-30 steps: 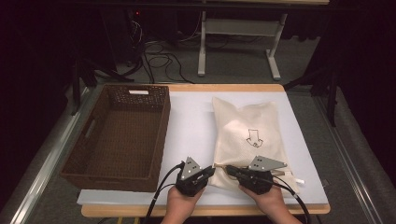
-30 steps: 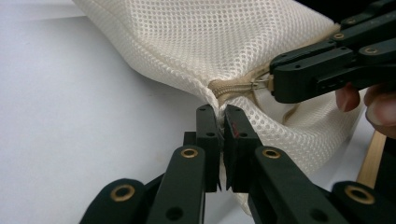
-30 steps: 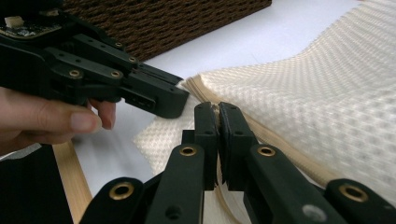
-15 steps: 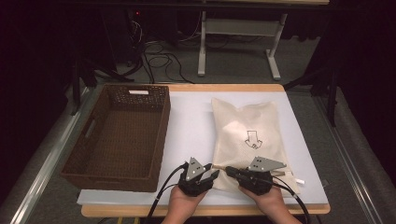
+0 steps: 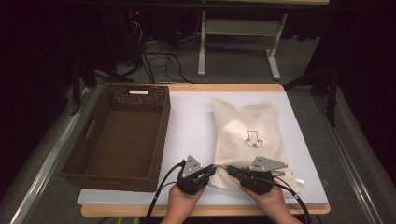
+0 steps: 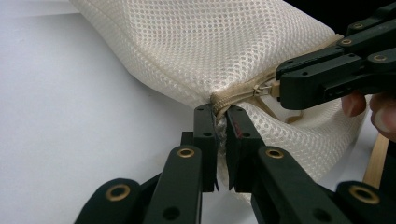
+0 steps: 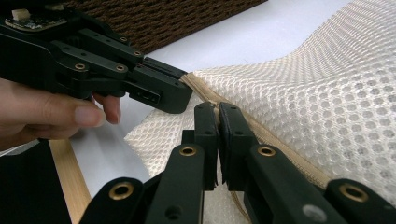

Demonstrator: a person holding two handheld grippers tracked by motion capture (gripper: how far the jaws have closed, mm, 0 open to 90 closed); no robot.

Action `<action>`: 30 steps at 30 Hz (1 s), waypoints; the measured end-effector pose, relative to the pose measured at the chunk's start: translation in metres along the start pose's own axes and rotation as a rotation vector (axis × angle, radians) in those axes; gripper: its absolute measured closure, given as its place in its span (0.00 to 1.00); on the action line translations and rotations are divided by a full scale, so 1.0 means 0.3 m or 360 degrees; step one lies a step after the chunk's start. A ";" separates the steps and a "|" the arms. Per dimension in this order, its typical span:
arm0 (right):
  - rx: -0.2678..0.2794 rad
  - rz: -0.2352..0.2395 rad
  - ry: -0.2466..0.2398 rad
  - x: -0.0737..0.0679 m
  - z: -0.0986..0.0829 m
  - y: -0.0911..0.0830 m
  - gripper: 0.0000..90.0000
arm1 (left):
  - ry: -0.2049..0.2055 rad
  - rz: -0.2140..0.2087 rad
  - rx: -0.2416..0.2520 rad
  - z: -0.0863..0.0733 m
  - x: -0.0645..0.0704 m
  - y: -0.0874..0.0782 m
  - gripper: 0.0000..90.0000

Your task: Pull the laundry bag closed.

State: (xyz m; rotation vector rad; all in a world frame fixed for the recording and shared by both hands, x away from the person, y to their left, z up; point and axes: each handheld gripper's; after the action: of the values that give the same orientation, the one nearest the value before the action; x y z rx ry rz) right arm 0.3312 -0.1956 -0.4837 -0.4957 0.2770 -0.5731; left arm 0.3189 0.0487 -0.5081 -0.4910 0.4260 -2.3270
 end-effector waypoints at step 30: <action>-0.0042 -0.0011 0.0003 0.028 -0.003 -0.047 0.98 | -0.0016 0.0014 -0.0001 -0.009 -0.014 -0.015 0.93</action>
State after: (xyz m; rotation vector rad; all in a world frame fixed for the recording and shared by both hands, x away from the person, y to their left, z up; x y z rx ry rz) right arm 0.3312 -0.2110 -0.4782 -0.5216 0.2853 -0.5773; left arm 0.3179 0.0552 -0.5094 -0.5002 0.4229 -2.3151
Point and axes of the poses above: each handheld gripper's, and its own axes: y roughly forward along the jaws, z roughly out of its top, x roughly to its right, and after that the axes turned 1 degree about -x, right-handed
